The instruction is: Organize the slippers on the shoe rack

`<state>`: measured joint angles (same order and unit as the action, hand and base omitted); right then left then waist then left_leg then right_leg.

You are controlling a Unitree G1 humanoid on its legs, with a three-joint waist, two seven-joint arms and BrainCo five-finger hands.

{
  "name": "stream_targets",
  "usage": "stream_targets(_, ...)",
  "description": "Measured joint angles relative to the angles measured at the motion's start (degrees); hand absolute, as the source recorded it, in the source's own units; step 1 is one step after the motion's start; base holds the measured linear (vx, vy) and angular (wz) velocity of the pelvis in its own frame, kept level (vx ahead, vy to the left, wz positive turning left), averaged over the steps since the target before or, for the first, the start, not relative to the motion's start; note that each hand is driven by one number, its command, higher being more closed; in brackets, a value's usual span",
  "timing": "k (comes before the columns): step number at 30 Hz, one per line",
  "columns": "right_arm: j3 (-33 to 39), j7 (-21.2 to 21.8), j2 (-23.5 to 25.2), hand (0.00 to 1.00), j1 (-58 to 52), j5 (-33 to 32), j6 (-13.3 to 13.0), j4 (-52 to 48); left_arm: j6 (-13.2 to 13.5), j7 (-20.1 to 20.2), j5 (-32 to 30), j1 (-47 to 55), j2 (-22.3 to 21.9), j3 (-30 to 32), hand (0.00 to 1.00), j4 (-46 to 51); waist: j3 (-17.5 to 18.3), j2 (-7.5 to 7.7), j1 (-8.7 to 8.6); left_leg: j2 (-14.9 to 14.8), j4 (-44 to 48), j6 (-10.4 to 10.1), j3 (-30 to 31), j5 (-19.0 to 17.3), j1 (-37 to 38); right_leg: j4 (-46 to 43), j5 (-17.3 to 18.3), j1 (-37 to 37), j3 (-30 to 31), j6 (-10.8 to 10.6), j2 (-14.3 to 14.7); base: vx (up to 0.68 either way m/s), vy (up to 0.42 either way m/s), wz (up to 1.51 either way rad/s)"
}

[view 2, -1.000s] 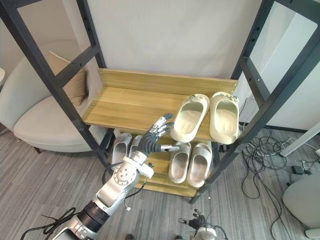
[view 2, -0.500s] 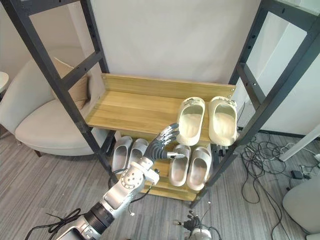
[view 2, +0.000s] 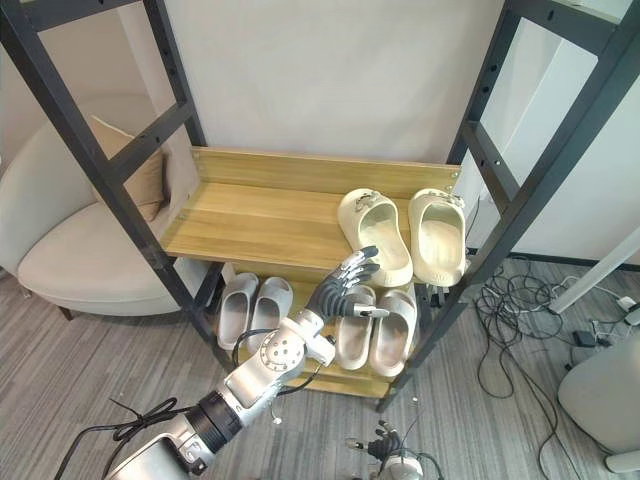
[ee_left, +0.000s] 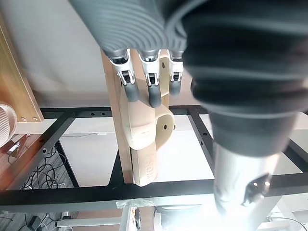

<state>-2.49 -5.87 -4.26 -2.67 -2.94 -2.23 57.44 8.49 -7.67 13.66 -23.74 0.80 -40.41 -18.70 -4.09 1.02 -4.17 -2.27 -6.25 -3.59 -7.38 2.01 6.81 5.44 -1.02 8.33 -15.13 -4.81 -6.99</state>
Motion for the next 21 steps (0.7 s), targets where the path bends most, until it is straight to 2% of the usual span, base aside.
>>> stream_targets(8,0.22,-0.56,0.08,0.0,0.04,-0.71,0.0,0.01,0.13,-1.13,0.06,-2.71,-0.25,1.28,0.0,-3.15,0.0,-0.02,-0.43,0.01,-0.01,0.0,-0.01,0.0,-0.2,0.01,-0.05,-0.24,0.02,-0.02,0.0,0.0,0.0,0.0)
stream_targets(13,0.97,-0.7,0.23,0.0,0.31,-0.79,0.0,0.01,-1.29,-1.09,-0.05,-2.83,-0.32,5.95,0.0,-2.87,0.15,-0.35,-1.58,0.04,-0.01,-0.06,-0.23,-0.06,-0.61,0.0,-0.05,-0.79,0.11,-0.01,0.08,0.0,0.0,-0.01)
stream_targets(16,1.81,-0.74,0.28,0.0,0.32,-0.79,0.0,0.0,-2.86,-1.07,-0.05,-2.47,0.38,7.58,0.0,-2.34,0.17,-0.73,-1.67,-0.04,0.0,-0.09,-0.25,-0.16,-0.7,-0.14,-0.05,-0.87,-0.04,-0.01,0.18,0.0,0.0,0.0)
stream_targets(21,1.72,-0.42,0.3,0.0,0.38,-0.46,0.12,0.0,-3.04,-1.24,-0.04,-0.2,0.9,12.66,0.0,3.38,0.14,-0.77,-1.63,-0.09,0.05,-0.17,-0.17,-0.27,-0.73,-0.37,-0.01,-0.4,-0.28,-0.01,0.23,0.0,-0.004,0.02)
